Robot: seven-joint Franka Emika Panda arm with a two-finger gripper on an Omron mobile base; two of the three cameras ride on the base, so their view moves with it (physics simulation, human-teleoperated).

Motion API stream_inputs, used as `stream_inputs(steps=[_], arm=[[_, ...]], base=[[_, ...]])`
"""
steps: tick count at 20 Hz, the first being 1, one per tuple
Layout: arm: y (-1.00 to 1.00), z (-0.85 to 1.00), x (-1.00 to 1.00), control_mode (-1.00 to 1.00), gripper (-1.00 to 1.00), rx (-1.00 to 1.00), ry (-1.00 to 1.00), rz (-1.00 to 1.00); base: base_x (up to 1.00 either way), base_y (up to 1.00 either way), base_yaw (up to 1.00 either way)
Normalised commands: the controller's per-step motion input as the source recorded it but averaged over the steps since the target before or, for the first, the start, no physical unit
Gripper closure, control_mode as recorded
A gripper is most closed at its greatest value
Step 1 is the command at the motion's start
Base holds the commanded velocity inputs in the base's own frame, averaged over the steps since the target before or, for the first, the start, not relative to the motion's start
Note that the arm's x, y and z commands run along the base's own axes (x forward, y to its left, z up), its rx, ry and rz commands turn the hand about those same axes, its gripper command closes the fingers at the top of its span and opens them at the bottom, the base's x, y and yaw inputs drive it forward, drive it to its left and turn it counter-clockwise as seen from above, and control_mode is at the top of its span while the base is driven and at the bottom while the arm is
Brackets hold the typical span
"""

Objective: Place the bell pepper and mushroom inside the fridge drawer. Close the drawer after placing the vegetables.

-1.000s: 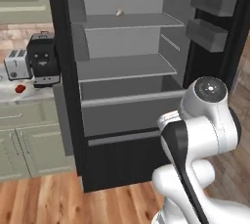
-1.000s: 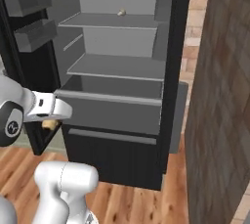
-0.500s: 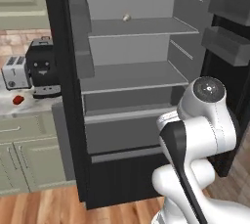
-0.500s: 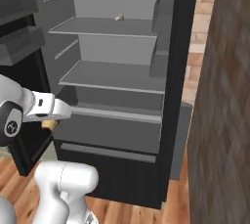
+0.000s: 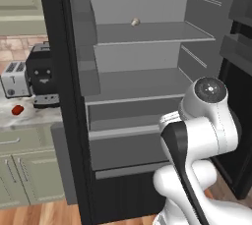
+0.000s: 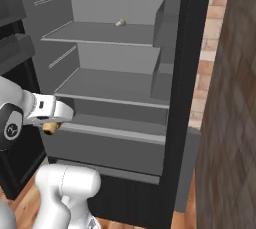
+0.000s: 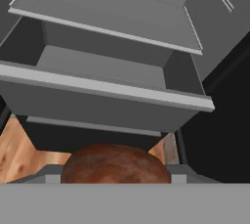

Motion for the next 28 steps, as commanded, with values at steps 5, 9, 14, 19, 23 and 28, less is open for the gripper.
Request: stream_inputs(steps=[5,9,14,19,23,28], arm=[[0.0,0.0,0.0,1.0,1.0,0.0,0.0,0.0],[0.0,0.0,0.0,1.0,1.0,0.0,0.0,0.0],[0.0,0.0,0.0,1.0,1.0,0.0,0.0,0.0],[-0.1,-0.08,0.4,-1.0,1.0,0.0,0.05,0.05],[-0.46,-0.01,0.48,-1.0,1.0,0.05,0.01,0.27],[-0.24,-0.07,0.53,-1.0,1.0,0.0,0.08,0.41]], base=[[0.43,0.0,0.06],[0.42,0.0,0.06],[0.25,-0.01,0.03],[0.08,0.0,0.0],[0.0,0.0,0.0],[0.0,0.0,0.0]])
